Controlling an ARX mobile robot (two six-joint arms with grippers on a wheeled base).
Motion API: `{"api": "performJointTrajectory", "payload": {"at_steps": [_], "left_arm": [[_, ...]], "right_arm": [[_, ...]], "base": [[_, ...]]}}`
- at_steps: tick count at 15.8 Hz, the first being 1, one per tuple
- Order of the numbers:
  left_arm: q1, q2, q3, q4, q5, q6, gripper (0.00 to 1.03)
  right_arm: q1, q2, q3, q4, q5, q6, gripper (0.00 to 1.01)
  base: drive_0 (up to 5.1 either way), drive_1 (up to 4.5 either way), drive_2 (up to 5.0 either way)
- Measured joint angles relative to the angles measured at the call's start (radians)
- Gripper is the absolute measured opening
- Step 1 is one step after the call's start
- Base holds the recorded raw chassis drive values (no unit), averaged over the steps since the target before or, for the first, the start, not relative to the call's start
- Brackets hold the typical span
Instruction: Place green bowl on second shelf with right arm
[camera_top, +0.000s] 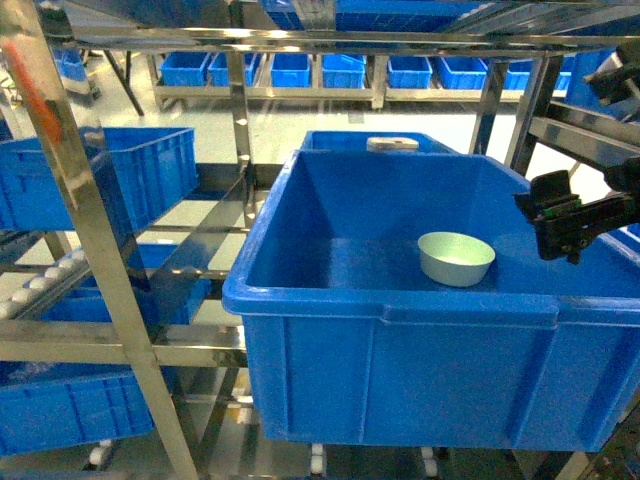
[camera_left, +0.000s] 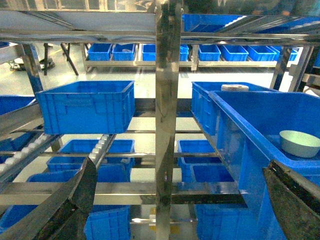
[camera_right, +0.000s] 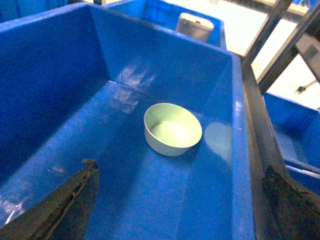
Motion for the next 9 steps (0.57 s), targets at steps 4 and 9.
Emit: {"api": "performJointTrajectory", "payload": {"at_steps": [4, 9], "left_arm": [[0.0, 0.0, 0.0, 0.0, 0.0, 0.0, 0.98], [0.0, 0.0, 0.0, 0.0, 0.0, 0.0, 0.98]], "right_arm": [[-0.004, -0.167, -0.156, 0.036, -0.002, -0.012, 0.98], [-0.172, -1.186, -0.479, -0.573, -0.16, 0.027, 0.98]], "base": [[0.0, 0.0, 0.0], [0.0, 0.0, 0.0]]}}
